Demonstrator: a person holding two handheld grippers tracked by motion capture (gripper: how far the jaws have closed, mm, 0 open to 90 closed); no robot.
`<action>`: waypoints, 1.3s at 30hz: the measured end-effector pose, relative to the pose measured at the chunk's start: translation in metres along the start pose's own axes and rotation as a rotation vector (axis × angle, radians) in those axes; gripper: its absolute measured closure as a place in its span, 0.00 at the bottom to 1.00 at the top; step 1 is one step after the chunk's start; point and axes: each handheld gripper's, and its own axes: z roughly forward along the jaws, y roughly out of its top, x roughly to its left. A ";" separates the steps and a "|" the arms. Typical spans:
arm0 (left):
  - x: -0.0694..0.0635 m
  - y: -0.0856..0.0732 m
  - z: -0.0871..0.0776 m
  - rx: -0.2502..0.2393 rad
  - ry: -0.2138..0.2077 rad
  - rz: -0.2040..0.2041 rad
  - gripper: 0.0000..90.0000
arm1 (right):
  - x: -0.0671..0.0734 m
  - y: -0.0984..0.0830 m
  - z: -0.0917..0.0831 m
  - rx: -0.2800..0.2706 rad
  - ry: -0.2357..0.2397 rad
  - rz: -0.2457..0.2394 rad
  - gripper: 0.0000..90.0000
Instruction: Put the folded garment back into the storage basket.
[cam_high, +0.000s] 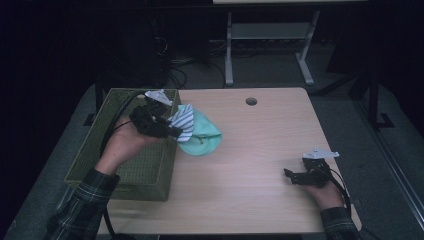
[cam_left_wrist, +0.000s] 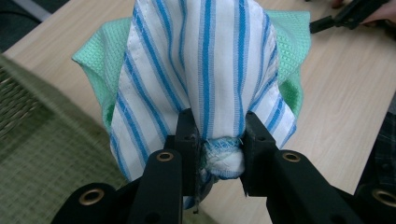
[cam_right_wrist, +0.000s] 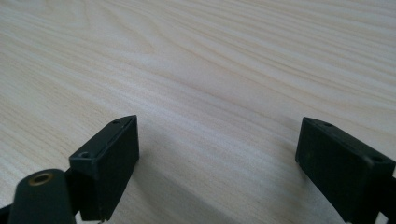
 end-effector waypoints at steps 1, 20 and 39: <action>0.002 -0.002 -0.003 -0.001 0.007 -0.007 0.80 | 0.000 0.000 0.000 0.000 0.000 0.000 0.14; 0.050 -0.053 -0.039 -0.033 0.115 -0.176 0.80 | 0.000 0.000 0.000 -0.001 -0.005 0.004 0.14; 0.077 -0.092 -0.051 -0.022 0.208 -0.295 0.80 | 0.000 0.000 0.000 -0.002 -0.007 0.006 0.14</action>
